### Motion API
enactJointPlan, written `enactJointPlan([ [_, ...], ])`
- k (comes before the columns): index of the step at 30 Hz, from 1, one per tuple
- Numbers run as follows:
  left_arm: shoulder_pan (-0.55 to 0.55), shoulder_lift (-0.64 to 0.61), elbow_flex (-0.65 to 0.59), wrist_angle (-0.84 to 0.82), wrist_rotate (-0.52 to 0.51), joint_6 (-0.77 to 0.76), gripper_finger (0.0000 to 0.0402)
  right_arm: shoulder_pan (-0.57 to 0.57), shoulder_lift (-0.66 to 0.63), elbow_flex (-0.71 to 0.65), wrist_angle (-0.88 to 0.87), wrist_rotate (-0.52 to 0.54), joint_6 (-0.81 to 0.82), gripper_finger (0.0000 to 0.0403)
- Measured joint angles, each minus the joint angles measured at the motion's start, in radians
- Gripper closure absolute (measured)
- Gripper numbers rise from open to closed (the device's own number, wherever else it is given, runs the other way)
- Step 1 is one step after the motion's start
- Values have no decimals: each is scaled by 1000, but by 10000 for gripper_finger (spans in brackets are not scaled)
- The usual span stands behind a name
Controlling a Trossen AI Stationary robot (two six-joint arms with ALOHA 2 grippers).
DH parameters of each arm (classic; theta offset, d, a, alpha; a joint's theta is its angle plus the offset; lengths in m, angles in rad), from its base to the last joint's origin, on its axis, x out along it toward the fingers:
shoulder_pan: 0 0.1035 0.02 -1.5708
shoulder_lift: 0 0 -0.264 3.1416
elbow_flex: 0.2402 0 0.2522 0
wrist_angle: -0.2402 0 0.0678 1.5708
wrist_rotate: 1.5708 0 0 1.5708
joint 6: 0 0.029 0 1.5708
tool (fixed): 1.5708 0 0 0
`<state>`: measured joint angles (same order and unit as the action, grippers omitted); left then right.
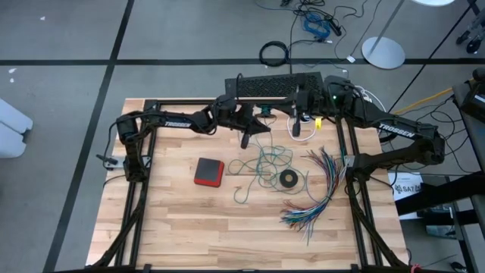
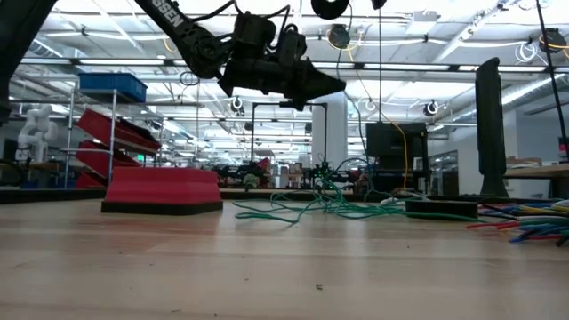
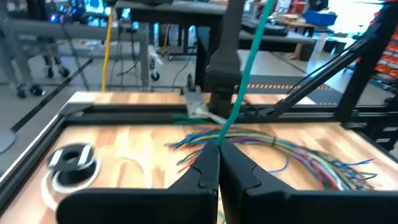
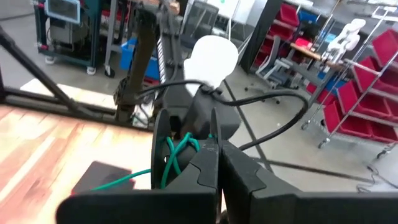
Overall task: Coiling cords
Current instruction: Coil the green wire cable on the spool
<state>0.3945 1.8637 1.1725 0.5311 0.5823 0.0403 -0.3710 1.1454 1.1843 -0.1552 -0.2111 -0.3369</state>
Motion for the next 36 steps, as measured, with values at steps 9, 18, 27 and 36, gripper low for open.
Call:
enactJointPlan([
  [9,79,-48,0,-165,-24,49,401,-3,26,0,-144,4,-49,403],
  [18,128,-175,0,-355,-77,135,401,-20,139,0,-225,21,-71,403],
  [27,136,-220,1,-567,-153,207,401,-23,194,0,-210,219,-106,403],
  [36,138,-230,1,-593,-173,229,401,-23,240,0,-245,241,-123,403],
])
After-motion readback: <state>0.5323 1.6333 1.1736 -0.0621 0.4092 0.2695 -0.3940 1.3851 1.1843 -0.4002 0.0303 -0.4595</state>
